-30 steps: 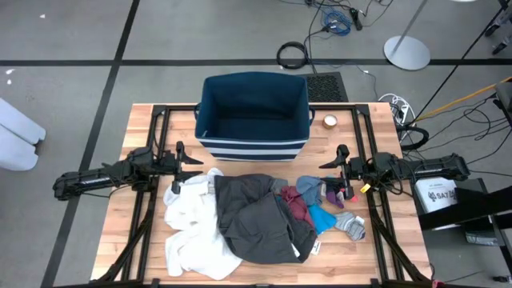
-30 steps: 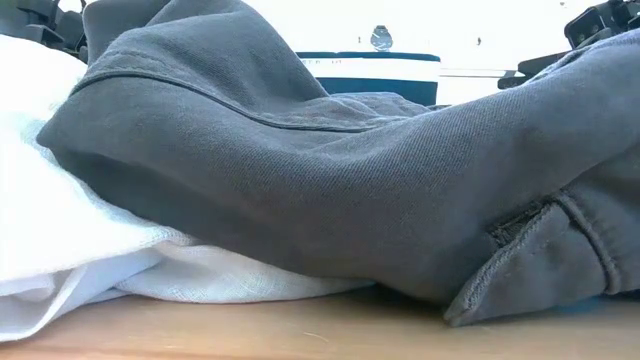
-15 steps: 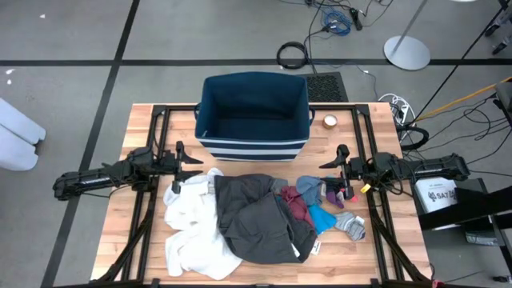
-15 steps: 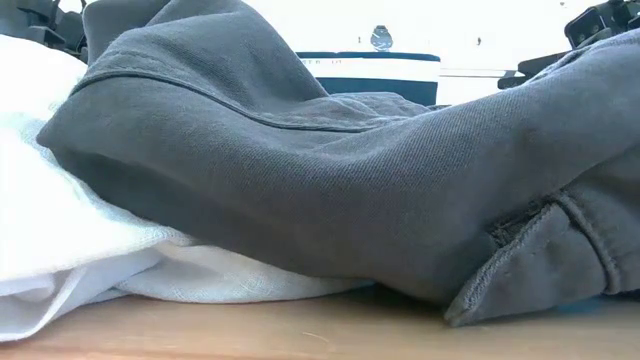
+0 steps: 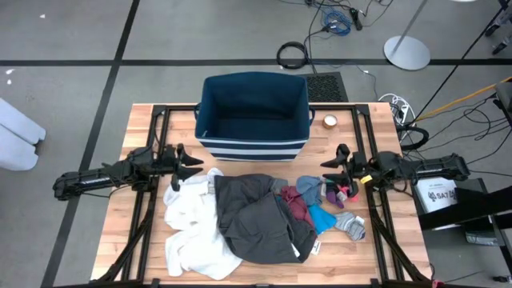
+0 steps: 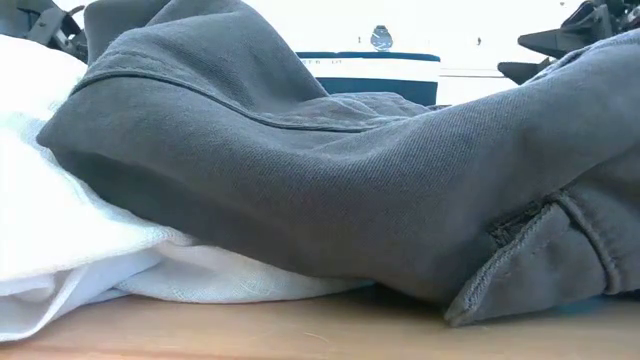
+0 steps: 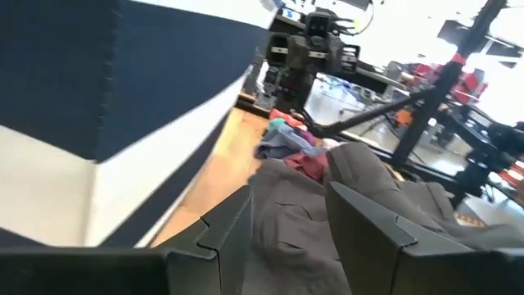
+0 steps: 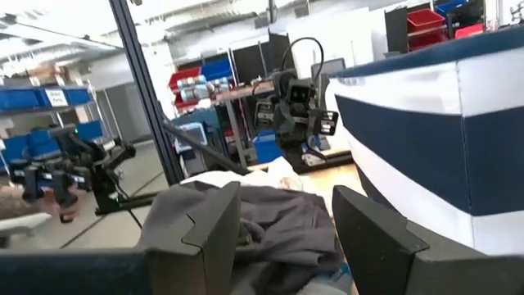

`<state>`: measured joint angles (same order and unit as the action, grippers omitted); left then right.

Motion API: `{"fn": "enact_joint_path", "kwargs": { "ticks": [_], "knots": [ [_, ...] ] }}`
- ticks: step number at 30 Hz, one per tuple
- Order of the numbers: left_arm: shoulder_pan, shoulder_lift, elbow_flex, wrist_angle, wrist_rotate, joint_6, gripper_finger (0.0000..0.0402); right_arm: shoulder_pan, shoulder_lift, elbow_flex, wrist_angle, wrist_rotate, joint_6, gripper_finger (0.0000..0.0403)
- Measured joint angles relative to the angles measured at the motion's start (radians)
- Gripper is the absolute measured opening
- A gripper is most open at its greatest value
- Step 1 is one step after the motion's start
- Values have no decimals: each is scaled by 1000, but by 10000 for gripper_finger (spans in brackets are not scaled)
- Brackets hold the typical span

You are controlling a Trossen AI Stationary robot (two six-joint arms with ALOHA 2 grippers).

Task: Sort clothes
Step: Put the black shorts into the blue bin

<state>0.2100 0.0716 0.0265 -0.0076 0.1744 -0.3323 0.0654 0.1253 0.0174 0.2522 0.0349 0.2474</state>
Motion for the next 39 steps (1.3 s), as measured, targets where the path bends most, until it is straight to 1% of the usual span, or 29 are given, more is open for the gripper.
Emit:
{"fn": "enact_joint_path", "kwargs": {
  "ticks": [3,8,10,11,13,16,19,22,23,25,28,31,33,36,39],
  "knots": [
    [0,0,0,15,-37,-1,164,0,0,0,26,-3,3,183],
    [0,0,0,68,-186,3,164,0,0,0,55,-2,3,183],
    [0,0,0,80,-230,1,164,0,0,0,70,21,-9,183],
    [0,0,0,85,-234,-13,164,0,0,0,81,41,-16,183],
    [0,0,-1,99,-232,-40,164,0,0,0,108,68,-21,183],
    [0,0,-1,180,-230,-53,164,0,0,0,155,73,-25,183],
    [-1,0,18,269,-191,-52,164,-1,0,-1,257,93,-77,183],
    [-9,0,73,303,-141,-32,164,-1,2,-1,381,120,-77,183],
    [-16,0,94,300,-120,-23,164,-1,4,1,415,112,-72,183],
    [-36,11,139,300,-81,0,164,0,10,21,436,57,-58,183],
    [-80,47,201,302,-60,46,164,0,45,93,396,7,-34,183],
    [-131,124,244,299,-81,114,164,0,115,203,276,-13,-31,183],
    [-168,199,274,301,-116,154,164,0,173,295,157,-16,-43,183],
    [-237,337,307,348,-158,186,164,0,273,435,-26,-18,-51,183],
    [-318,484,364,365,-221,209,164,0,382,551,-154,-43,-51,183]
  ]
}}
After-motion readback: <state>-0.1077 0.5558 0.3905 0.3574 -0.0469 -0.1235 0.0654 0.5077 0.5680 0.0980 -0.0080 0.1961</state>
